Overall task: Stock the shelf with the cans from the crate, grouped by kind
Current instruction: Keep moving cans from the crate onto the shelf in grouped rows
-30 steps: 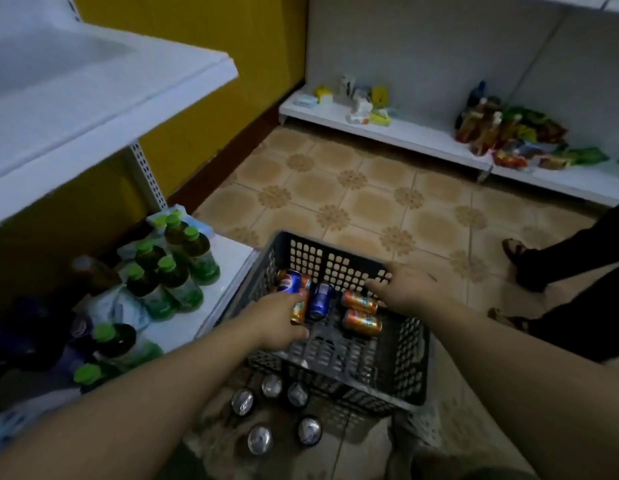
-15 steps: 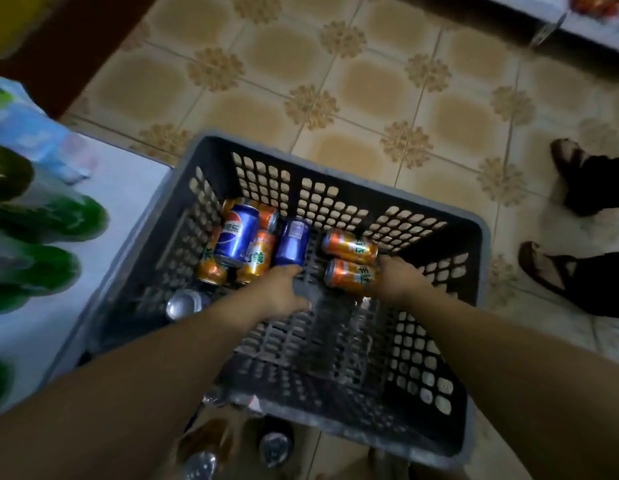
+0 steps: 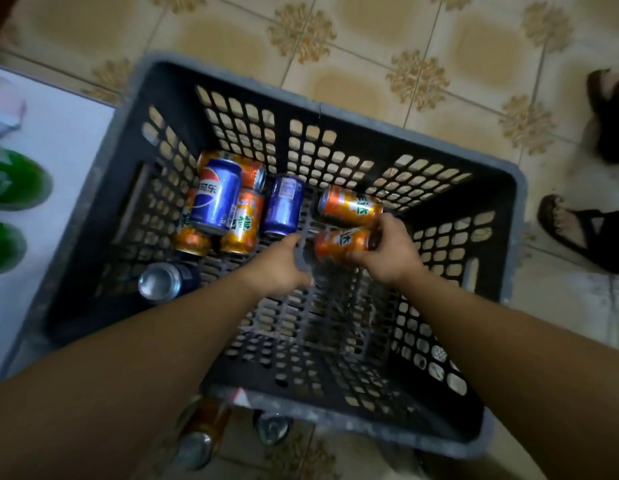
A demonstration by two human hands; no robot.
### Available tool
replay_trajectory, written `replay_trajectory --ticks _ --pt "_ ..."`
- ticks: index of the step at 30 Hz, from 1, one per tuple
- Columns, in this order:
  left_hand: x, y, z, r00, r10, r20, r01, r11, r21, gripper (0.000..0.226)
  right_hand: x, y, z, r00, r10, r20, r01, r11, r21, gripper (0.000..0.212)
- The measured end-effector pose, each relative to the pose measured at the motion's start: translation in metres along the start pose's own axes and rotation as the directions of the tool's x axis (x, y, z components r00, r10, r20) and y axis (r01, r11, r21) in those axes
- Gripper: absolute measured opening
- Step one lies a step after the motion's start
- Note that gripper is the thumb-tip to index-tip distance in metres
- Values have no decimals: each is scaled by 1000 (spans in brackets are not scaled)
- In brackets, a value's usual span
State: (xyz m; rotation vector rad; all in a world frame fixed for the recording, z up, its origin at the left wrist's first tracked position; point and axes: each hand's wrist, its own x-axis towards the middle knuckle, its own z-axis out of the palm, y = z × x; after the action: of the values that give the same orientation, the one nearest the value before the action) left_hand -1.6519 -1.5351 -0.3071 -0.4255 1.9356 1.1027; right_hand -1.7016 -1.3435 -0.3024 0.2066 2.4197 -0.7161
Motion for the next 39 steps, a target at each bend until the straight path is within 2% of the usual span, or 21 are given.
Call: replay_trajectory --ticks 4,6,9,12,15,17,19,22,27,30,32,35,39 --pt "-50 20 -15 995 39 -91 -38 999 13 97 -52 -39 -27 995 -101 -12 101 972 213 69" --pt "-81 31 -26 992 90 -90 -95 994 -47 101 -82 -63 -45 990 -137 -20 136 932 336 64" --pt "-141 47 -48 972 180 -151 -193 978 -80 96 -124 -106 -71 971 -231 -52 230 867 441 56" --pt "-206 57 -71 932 233 -277 -275 954 -121 94 -169 -156 -93 942 -331 -62 308 772 556 55" --pt "-279 64 -90 843 263 -470 -373 914 -158 84 -213 -204 -106 922 -365 -128 353 661 662 54" --pt "-327 67 -101 734 255 -629 -431 891 -142 78 -245 -238 -107 906 -406 -122 366 605 707 55" --pt "-373 66 -110 637 251 -728 -479 870 -119 78 -282 -272 -106 874 -471 -122 413 585 698 59" --pt "-442 59 -125 581 242 -777 -513 851 -118 77 -342 -320 -115 797 -573 -191 531 514 673 55" --pt "-562 35 -144 456 263 -851 -545 838 -34 76 -438 -388 -129 638 -751 -172 642 396 656 51" --pt "-627 11 -149 373 233 -898 -514 858 9 68 -492 -423 -123 518 -844 -140 697 322 641 48" --pt "-666 -11 -150 337 194 -921 -464 886 17 71 -525 -443 -111 447 -888 -112 718 281 637 47" --pt "-714 -57 -145 320 91 -943 -315 949 -15 82 -568 -463 -82 362 -931 -45 735 255 628 48" --pt "-764 -133 -123 316 -82 -945 -47 994 -102 75 -611 -474 -32 263 -963 53 750 239 617 50"
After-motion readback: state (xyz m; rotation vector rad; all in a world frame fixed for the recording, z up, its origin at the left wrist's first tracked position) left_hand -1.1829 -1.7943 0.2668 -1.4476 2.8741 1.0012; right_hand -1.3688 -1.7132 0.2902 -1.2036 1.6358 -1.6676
